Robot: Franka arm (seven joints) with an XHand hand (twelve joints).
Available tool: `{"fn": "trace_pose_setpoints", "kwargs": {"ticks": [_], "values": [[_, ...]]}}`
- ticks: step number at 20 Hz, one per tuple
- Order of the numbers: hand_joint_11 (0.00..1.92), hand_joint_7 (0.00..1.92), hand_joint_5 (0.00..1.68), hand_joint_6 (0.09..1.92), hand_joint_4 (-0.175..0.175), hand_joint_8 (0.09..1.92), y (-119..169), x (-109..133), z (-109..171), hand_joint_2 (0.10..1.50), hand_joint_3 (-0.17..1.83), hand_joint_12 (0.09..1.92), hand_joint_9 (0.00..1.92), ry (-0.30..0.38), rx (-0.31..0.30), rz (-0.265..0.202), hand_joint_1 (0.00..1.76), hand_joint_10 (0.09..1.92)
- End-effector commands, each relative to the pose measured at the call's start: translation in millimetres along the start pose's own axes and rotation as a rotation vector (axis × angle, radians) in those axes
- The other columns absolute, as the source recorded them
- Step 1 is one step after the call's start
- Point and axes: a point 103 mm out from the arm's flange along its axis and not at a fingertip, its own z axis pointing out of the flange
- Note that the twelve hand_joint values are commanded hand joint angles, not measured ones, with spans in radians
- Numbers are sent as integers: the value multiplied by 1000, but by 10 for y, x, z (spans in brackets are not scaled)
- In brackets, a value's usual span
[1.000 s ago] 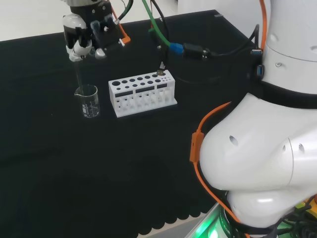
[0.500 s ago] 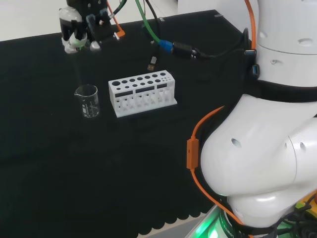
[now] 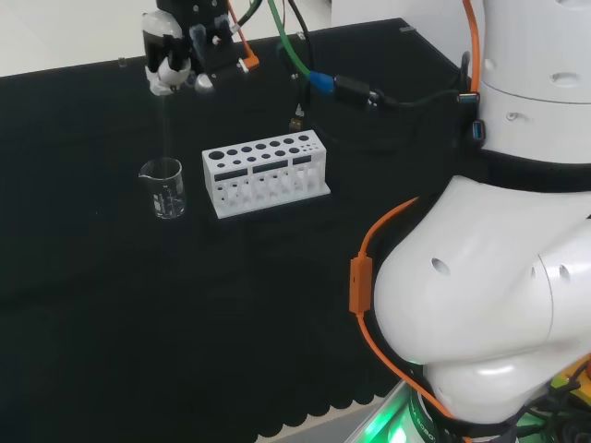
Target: Stir in the beaker to the left of the white test tube rack with the glass rod.
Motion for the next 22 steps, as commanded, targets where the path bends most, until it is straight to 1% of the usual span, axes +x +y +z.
{"fn": "trace_pose_setpoints", "kwargs": {"ticks": [1, 3, 5, 8, 15, 18, 22], "values": [[1655, 1637, 1433, 87, -175, 87, -257, -133, 162, 1019, -175, 415, 1715, 11, 15, 45, 1332, 268], [1655, 1637, 1433, 87, -175, 87, -280, -118, 176, 1019, -175, 416, 1715, 18, 18, 42, 1332, 268], [1655, 1637, 1433, 87, -175, 87, -317, -20, 225, 1019, -175, 416, 1714, 0, 15, 38, 1332, 268], [1655, 1637, 1432, 87, -175, 87, -338, 160, 281, 1019, -175, 416, 1715, -2, 24, 24, 1332, 268], [1656, 1638, 1431, 87, -175, 87, -214, 462, 295, 1019, -175, 417, 1714, -18, 45, -17, 1332, 266], [1655, 1638, 1431, 87, -175, 87, -136, 517, 276, 1019, -175, 417, 1714, -23, 48, -27, 1332, 266], [1655, 1638, 1431, 87, -175, 87, -55, 513, 251, 1019, -175, 417, 1714, -18, 49, -30, 1332, 266]]}}
